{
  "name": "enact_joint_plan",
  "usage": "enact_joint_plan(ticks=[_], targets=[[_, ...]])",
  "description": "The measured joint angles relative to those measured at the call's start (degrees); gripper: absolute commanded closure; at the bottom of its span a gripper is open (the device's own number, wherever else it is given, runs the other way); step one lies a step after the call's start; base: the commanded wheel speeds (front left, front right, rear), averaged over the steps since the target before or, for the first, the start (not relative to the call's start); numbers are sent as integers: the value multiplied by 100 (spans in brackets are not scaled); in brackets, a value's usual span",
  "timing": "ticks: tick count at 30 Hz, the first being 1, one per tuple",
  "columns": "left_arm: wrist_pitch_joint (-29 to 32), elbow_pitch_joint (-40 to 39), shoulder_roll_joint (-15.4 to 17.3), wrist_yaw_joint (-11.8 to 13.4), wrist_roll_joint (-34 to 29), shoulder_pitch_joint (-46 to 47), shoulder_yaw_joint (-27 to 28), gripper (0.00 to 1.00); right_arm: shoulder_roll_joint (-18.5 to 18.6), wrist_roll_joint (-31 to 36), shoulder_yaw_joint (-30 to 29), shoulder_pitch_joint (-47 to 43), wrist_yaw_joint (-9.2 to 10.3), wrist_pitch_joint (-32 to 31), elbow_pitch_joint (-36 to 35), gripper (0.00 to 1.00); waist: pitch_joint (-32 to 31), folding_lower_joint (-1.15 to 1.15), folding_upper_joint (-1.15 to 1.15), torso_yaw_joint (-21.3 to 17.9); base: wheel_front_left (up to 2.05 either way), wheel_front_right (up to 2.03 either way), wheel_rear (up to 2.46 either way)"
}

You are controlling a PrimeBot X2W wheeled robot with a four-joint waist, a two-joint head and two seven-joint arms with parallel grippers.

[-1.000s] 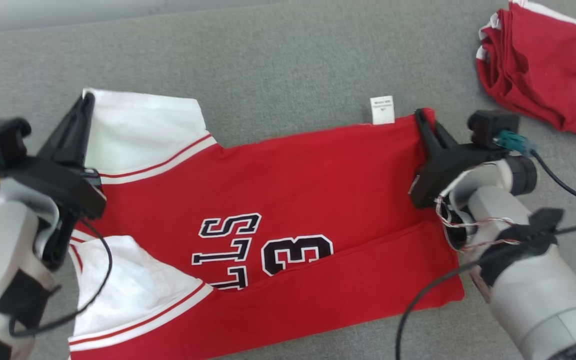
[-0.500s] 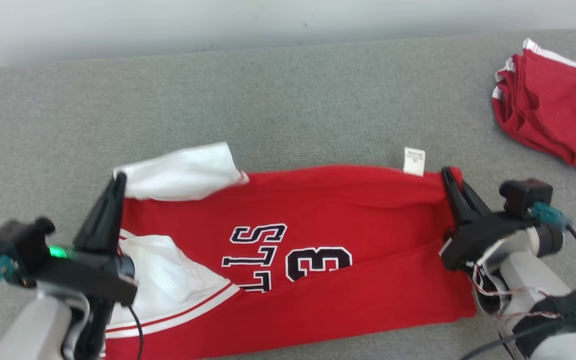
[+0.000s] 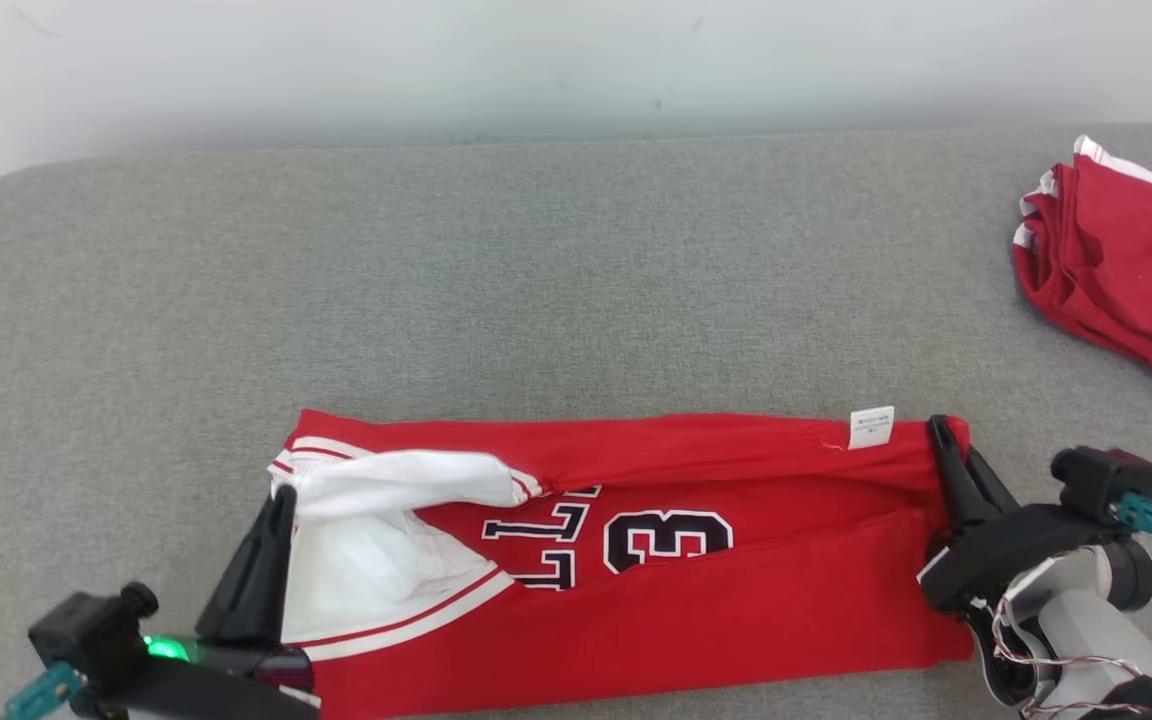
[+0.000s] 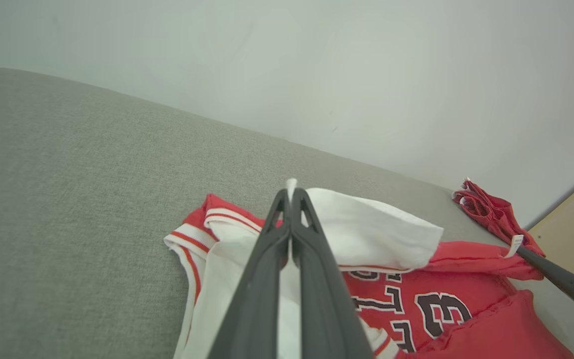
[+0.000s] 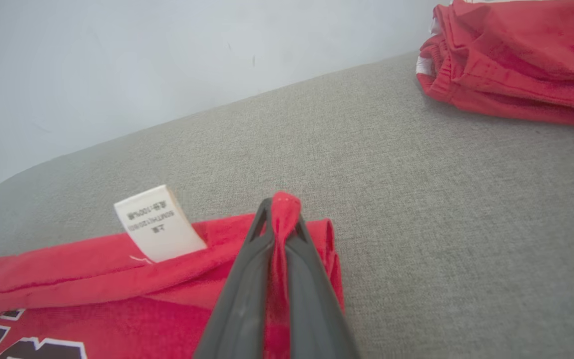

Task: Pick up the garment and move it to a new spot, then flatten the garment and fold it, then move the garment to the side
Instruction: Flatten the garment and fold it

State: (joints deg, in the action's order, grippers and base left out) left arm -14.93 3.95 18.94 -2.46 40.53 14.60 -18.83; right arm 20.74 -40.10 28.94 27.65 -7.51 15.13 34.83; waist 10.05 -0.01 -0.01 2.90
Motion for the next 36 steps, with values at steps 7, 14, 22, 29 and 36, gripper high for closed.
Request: enact_joint_plan(ticks=[7,14,22,29,36], targets=[[0,208,-337,-34,-392,-354,297,100,-5,-237,-107,-339,0,0,-187,100,-102,0,0,92,0,0,0],[0,333,-795,-242,-525,-736,548,100,24,-283,-211,-633,0,0,-311,100,-198,0,0,95,0,0,0],[0,611,-1006,-302,-939,-776,721,31,21,-266,-416,-720,0,0,-378,0,-215,1,0,172,0,0,0],[0,506,-1225,-308,-1255,-912,1007,0,-49,-57,-791,-1014,1,0,-736,0,-305,1,0,201,0,0,0],[0,258,-1338,-226,-1872,-1049,1295,0,-63,374,-977,-1206,0,0,-828,0,-394,1,0,224,0,0,0]])
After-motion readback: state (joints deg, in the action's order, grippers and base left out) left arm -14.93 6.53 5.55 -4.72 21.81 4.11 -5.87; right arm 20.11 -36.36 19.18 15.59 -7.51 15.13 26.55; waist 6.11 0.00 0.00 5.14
